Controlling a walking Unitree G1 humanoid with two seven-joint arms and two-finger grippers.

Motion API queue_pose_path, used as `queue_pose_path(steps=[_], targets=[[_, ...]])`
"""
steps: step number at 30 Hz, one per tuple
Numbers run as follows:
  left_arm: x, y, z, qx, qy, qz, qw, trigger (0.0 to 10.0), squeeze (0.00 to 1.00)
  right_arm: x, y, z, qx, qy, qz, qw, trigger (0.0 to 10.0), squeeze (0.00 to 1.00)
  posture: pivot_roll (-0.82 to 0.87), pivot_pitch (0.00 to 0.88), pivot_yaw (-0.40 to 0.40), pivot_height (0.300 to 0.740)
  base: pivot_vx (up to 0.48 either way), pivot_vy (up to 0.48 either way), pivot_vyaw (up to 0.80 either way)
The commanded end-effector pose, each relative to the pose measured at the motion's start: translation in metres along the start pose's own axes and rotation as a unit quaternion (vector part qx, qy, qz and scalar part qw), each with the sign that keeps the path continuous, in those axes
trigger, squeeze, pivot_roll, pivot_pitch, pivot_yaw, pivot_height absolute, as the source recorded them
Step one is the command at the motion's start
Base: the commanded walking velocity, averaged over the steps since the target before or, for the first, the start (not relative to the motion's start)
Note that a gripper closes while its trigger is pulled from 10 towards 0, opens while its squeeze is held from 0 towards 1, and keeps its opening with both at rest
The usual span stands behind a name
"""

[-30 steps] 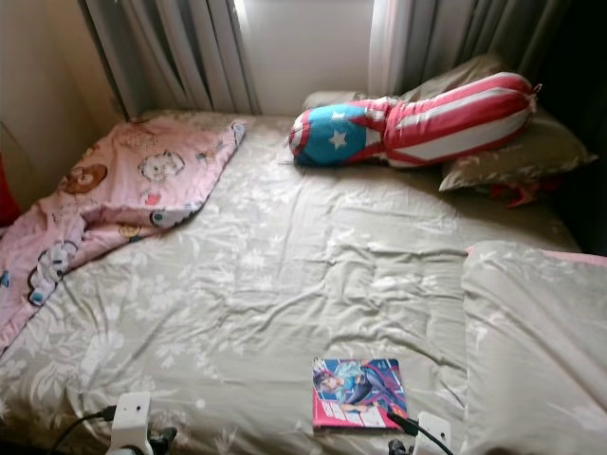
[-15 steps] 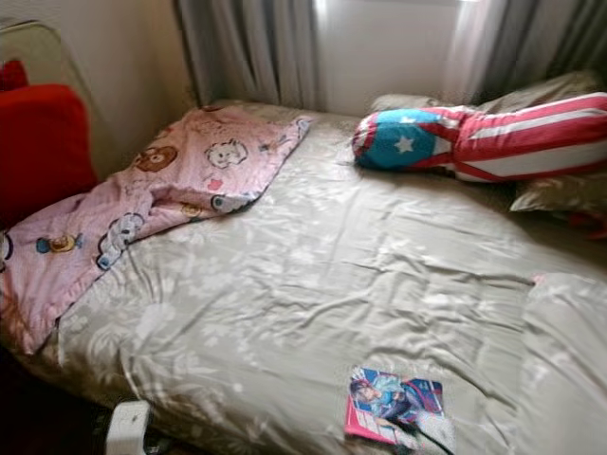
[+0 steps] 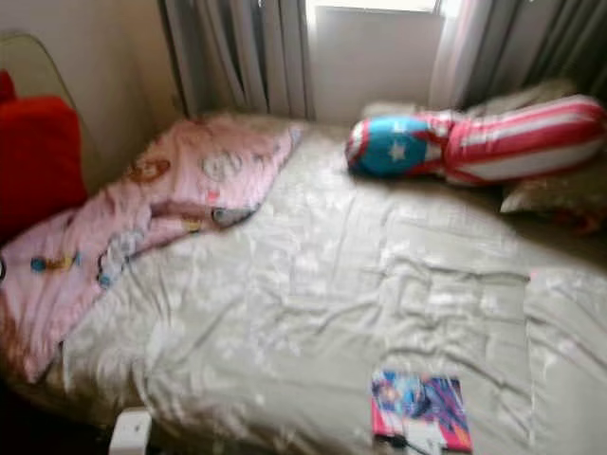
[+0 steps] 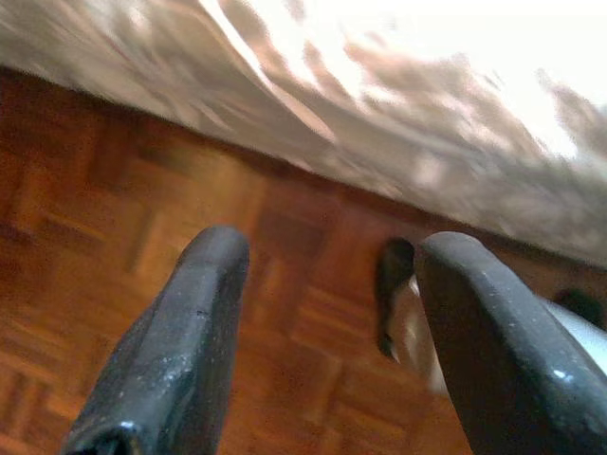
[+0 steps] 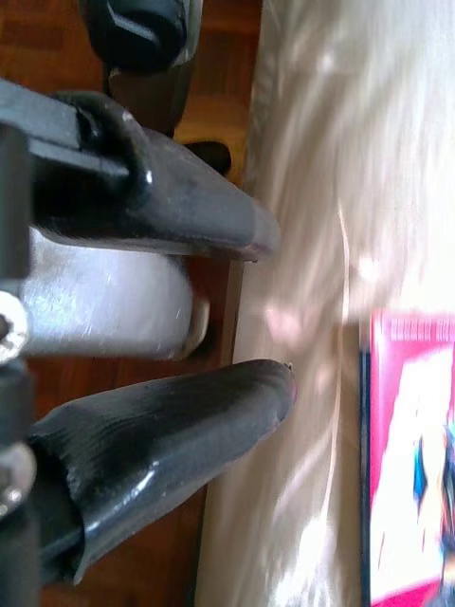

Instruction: Clean up the room

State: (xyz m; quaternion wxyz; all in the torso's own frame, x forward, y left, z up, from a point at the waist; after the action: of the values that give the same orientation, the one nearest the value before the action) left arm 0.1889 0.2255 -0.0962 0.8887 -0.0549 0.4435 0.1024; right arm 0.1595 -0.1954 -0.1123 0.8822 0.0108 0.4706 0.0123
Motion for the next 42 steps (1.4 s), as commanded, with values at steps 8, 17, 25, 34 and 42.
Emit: queue_pose_path(steps=[8, 17, 25, 34, 42], targets=[[0.0, -0.0047, -0.0032, -0.002, 0.005, -0.005, 1.0, 10.0, 0.0, -0.0043, -0.0113, -0.0091, -0.017, 0.013, -0.007, 1.0, 10.0, 0.0, -0.02, 0.0, 0.004, 0.74, 0.0, 0.476, 0.0], [-0.0001, -0.0039, -0.0032, 0.002, 0.006, -0.006, 1.0, 10.0, 0.0, -0.0038, -0.0098, -0.0086, -0.02, 0.013, -0.009, 1.0, 10.0, 0.0, -0.02, 0.0, 0.009, 0.74, 0.0, 0.475, 0.0], [0.0, -0.0027, -0.0022, 0.004, 0.004, -0.005, 1.0, 10.0, 0.0, -0.0033, -0.0077, -0.0081, -0.02, 0.012, -0.007, 1.0, 10.0, 0.0, 0.0, 0.0, 0.006, 0.74, 0.0, 0.474, 0.0], [-0.0004, -0.0035, -0.0044, 0.005, 0.006, -0.006, 1.0, 10.0, 0.0, -0.0037, -0.0081, -0.0082, -0.031, 0.01, -0.002, 0.999, 10.0, 0.0, 0.0, 0.0, 0.0, 0.74, 0.0, 0.472, 0.09], [-0.0004, -0.0029, -0.0044, 0.003, 0.006, -0.004, 1.0, 10.0, 0.0, -0.0037, -0.0077, -0.0078, -0.023, 0.006, -0.001, 1.0, 10.0, 0.0, 0.0, 0.0, -0.004, 0.74, 0.0, 0.472, 0.8]])
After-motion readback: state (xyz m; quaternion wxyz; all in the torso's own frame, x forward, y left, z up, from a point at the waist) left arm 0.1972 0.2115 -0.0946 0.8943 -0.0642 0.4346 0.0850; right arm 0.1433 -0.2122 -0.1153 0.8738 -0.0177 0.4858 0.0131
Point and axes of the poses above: a point about 5 cm out from each wrist's last joint towards the gripper, its own x axis pointing out of the wrist towards the gripper, its own z axis along the axis of the wrist's last joint, y = z × x, the point moved 2 cm from there along x, pointing out of the wrist towards the gripper, and after that the axes turned 9 degrees about -x, right-handed, at the moved point
